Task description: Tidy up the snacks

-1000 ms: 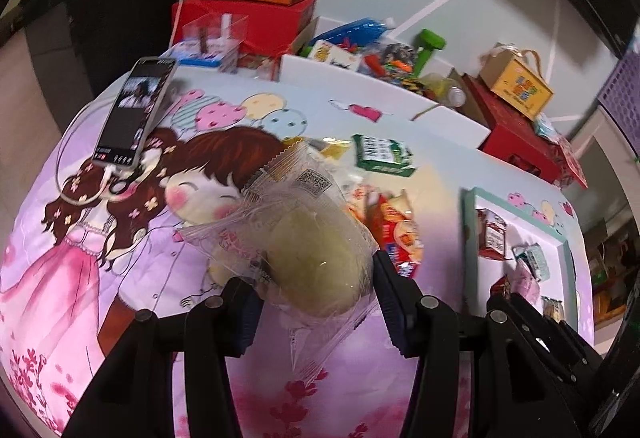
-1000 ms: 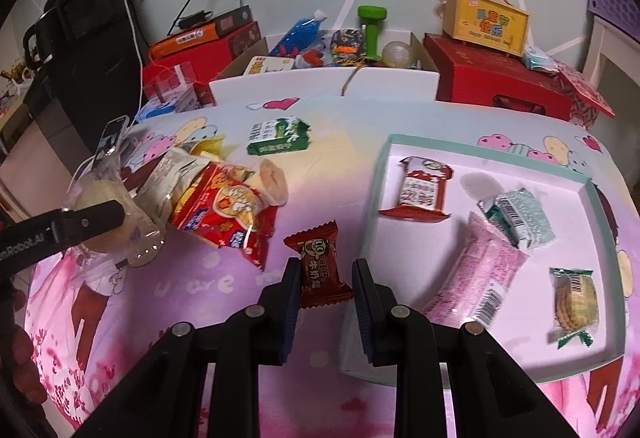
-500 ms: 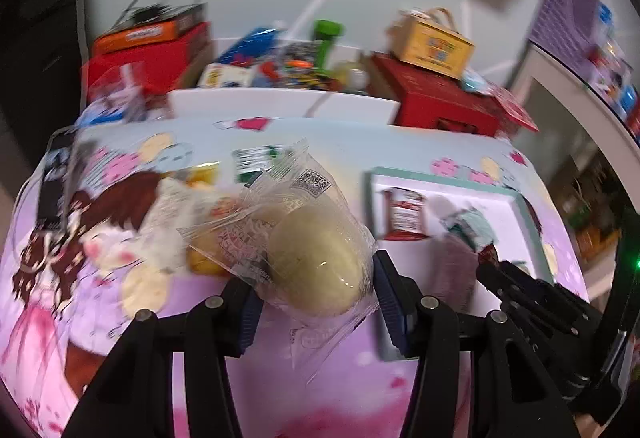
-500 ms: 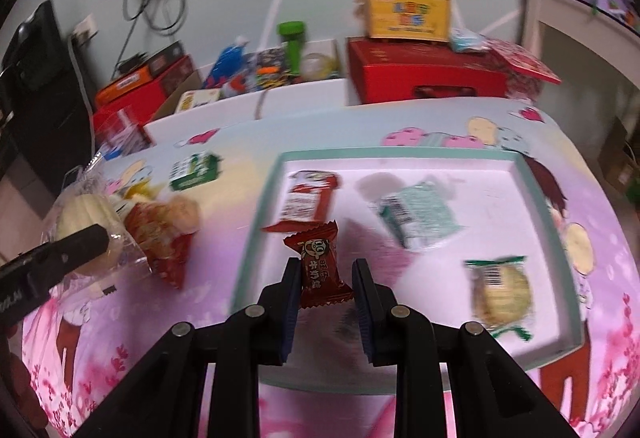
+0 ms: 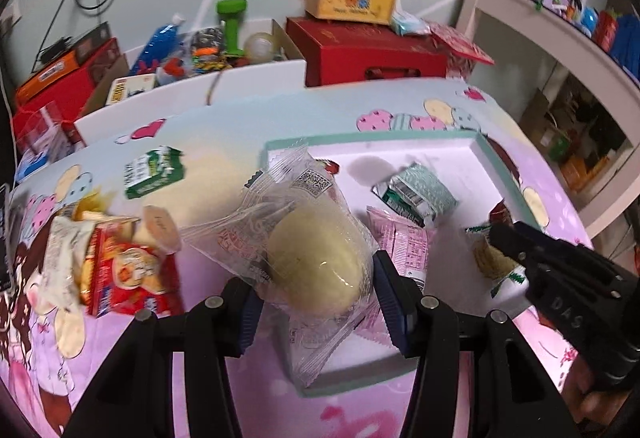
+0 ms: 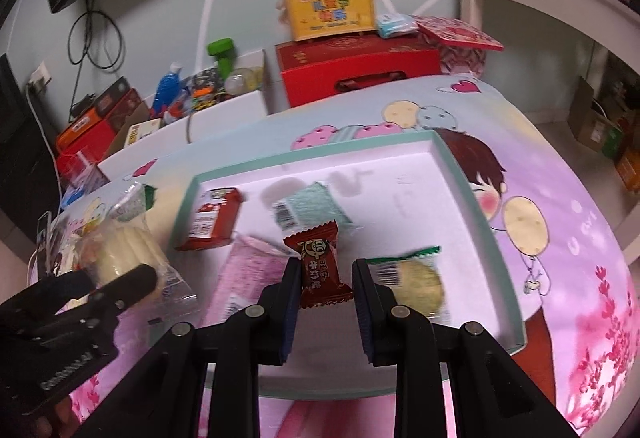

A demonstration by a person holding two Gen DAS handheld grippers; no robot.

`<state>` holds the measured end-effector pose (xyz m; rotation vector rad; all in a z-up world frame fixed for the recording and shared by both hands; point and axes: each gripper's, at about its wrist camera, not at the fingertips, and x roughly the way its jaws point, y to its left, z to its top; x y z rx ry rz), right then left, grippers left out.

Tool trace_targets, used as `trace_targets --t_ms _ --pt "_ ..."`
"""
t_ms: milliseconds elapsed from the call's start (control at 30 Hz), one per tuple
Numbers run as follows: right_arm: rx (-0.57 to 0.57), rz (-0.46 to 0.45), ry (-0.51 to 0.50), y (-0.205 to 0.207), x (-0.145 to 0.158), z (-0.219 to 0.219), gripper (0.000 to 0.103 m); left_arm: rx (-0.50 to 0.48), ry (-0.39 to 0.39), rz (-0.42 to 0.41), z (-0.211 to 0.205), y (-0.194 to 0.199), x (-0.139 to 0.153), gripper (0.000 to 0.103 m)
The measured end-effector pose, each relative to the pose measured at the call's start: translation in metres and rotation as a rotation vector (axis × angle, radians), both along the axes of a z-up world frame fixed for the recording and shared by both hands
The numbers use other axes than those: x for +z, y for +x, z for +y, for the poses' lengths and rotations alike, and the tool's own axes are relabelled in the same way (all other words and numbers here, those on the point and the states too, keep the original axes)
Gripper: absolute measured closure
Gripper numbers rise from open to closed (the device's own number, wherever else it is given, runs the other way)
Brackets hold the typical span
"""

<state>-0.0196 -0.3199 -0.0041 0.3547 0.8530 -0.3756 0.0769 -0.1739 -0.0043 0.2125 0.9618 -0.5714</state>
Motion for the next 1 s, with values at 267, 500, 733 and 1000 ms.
trace_targets --t_ms 267,500,733,1000 --pt "-0.002 0.037 0.023 0.003 -0.015 -0.008 0.075 -0.02 0.01 0.006 -0.013 0.007 -0.015 0.049" --pt "0.009 0.054 0.023 0.007 -0.022 -0.006 0.075 -0.017 -0.021 0.027 -0.012 0.008 -0.016 0.049" --pt "0.009 0.053 0.025 0.007 -0.021 -0.006 0.075 0.005 0.027 -0.014 -0.012 0.01 -0.015 0.049" --pt "0.007 0.06 0.029 0.007 -0.023 -0.007 0.075 0.03 0.041 -0.01 -0.008 0.015 -0.019 0.049"
